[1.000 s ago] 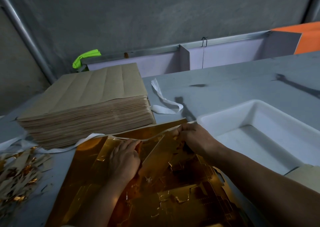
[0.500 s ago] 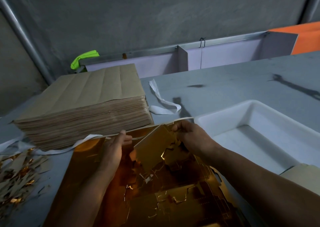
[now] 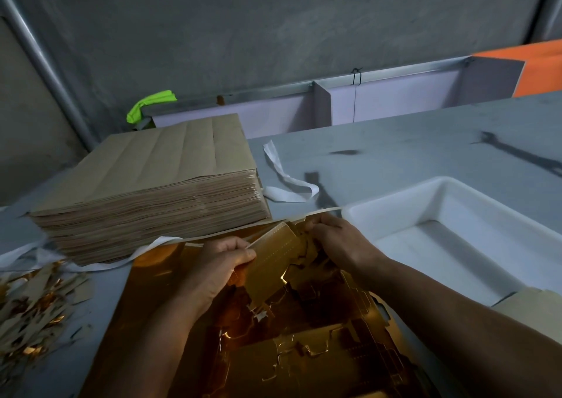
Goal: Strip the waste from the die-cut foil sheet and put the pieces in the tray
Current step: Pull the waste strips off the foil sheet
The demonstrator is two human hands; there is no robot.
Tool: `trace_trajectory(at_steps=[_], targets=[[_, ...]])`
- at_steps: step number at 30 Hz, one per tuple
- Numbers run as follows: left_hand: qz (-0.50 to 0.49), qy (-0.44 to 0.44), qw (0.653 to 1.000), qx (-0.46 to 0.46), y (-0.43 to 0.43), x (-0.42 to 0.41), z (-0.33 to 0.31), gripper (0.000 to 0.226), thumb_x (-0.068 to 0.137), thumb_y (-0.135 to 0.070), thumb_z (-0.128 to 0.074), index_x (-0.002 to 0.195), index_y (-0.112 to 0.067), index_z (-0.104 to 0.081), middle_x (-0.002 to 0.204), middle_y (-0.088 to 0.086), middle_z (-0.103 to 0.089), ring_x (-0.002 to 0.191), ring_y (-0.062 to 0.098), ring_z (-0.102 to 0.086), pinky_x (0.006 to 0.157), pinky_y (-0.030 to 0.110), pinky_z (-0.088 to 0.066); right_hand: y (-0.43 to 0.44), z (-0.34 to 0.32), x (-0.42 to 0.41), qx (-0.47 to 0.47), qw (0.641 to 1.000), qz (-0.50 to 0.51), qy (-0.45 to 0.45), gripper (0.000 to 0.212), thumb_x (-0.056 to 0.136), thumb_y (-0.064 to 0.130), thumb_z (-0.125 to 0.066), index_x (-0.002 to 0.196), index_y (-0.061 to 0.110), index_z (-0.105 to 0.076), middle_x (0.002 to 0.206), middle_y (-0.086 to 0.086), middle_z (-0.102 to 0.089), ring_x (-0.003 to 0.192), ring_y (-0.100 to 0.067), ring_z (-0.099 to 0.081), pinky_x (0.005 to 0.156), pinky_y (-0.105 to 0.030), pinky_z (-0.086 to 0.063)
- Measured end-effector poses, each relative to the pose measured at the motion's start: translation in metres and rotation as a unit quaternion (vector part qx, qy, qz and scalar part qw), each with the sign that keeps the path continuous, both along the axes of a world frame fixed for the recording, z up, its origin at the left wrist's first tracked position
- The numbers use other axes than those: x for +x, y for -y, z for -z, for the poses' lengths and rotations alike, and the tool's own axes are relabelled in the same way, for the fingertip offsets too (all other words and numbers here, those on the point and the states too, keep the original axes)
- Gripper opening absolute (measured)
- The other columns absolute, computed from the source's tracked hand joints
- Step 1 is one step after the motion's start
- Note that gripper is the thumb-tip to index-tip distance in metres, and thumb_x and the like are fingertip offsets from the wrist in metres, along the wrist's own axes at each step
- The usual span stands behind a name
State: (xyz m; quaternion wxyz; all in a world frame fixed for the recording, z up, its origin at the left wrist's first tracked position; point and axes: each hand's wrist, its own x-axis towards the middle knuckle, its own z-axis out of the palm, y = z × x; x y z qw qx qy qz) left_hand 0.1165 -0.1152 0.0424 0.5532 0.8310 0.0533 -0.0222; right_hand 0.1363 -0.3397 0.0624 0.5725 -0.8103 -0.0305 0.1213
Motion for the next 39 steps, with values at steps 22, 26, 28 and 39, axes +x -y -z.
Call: trace_trajectory(at_steps=[22,26,28,39], targets=[[-0.080,0.025,0.996,-0.035,-0.014,-0.006,0.000,0.016,0.090,-0.010,-0.056,0.075,-0.012,-0.061,0.070,0.008,-0.056,0.074,0.027,-0.053,0.071,0.037,-0.040,0.001,0.004,0.005,-0.129,0.990,-0.004,0.050,0.021,0.102,0.023,-0.044,0.084,0.021,-0.055,0.085,-0.002,-0.061,0.082,-0.021,-0.062,0.078,-0.041,-0.057],[-0.115,0.032,0.990,-0.070,-0.017,-0.006,0.003,0.015,0.089,-0.009,-0.054,0.075,-0.012,-0.059,0.073,0.008,-0.055,0.077,0.028,-0.052,0.072,0.037,-0.040,0.001,0.003,0.003,-0.143,0.988,0.009,0.052,0.021,0.101,0.021,-0.041,0.084,0.023,-0.053,0.085,-0.001,-0.057,0.088,-0.027,-0.062,0.080,-0.043,-0.057],[-0.135,0.033,0.985,-0.098,-0.018,-0.005,0.004,0.014,0.089,-0.010,-0.053,0.076,-0.013,-0.057,0.077,0.008,-0.053,0.080,0.027,-0.051,0.075,0.039,-0.040,0.001,0.003,0.003,-0.151,0.987,0.000,0.051,0.019,0.101,0.021,-0.041,0.091,0.019,-0.057,0.087,-0.002,-0.058,0.090,-0.028,-0.064,0.080,-0.043,-0.059],[-0.262,-0.015,0.925,-0.273,-0.012,0.012,-0.006,0.008,0.095,-0.015,-0.055,0.092,-0.022,-0.058,0.110,0.011,-0.054,0.101,0.029,-0.054,0.076,0.038,-0.051,-0.002,0.002,-0.009,-0.166,0.950,-0.263,-0.042,0.017,0.103,0.021,-0.047,0.095,0.023,-0.061,0.078,0.001,-0.066,0.056,-0.005,-0.060,0.051,-0.016,-0.047]])
